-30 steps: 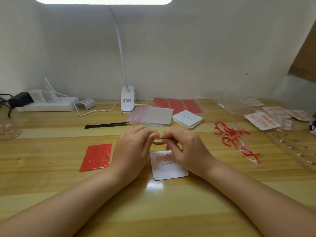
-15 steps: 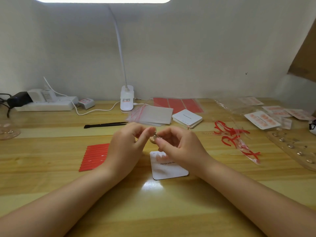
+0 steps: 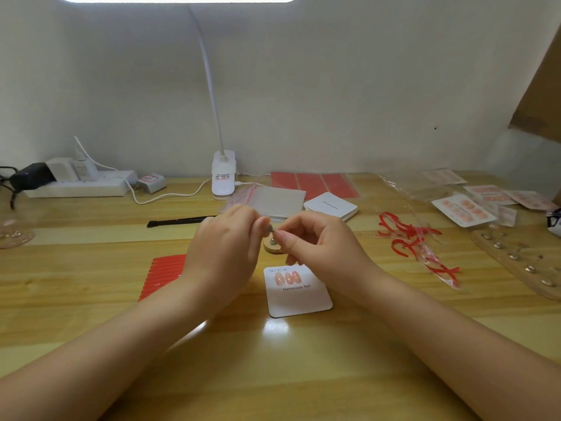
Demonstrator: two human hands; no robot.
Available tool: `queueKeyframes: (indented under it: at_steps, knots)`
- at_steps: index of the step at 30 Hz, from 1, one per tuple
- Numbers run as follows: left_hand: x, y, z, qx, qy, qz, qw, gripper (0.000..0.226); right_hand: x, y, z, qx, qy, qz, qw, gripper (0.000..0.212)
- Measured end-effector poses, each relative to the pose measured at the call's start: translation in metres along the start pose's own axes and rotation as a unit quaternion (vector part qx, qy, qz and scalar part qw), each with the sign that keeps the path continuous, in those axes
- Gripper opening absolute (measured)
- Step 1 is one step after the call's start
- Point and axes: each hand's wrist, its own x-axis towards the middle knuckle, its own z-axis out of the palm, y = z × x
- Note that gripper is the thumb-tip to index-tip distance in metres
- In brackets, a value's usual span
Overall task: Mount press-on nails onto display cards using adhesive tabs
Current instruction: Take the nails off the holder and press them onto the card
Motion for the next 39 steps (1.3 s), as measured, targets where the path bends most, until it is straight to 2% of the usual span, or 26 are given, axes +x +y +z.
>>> queueKeyframes:
  at_steps: [3, 13, 19, 30, 35, 39]
  knots:
    - [0.0, 0.002, 0.001, -0.021, 0.023, -0.008, 0.999, 0.021, -0.001, -0.001, 0.0, 0.028, -0.002, 0.003, 1.0, 0.009]
    - [0.001, 0.004, -0.001, -0.106, 0.051, -0.05, 0.992, 0.024, -0.002, -0.006, 0.003, 0.034, 0.022, -0.025, 0.999, 0.008]
    - [0.002, 0.003, -0.003, -0.088, 0.064, -0.029, 0.994, 0.023, -0.001, -0.008, 0.001, 0.04, 0.017, -0.029, 0.999, 0.007]
    - [0.004, 0.013, -0.005, -0.213, 0.044, -0.143, 0.965, 0.026, -0.002, -0.009, 0.004, 0.059, 0.031, -0.065, 0.996, 0.006]
    - [0.006, 0.016, -0.005, -0.269, 0.048, -0.208, 0.939, 0.029, -0.003, -0.009, 0.006, -0.023, 0.064, -0.146, 0.987, 0.005]
    - [0.007, 0.018, -0.005, -0.344, 0.037, -0.281, 0.895, 0.032, -0.002, -0.009, 0.004, -0.169, 0.112, -0.271, 0.941, 0.004]
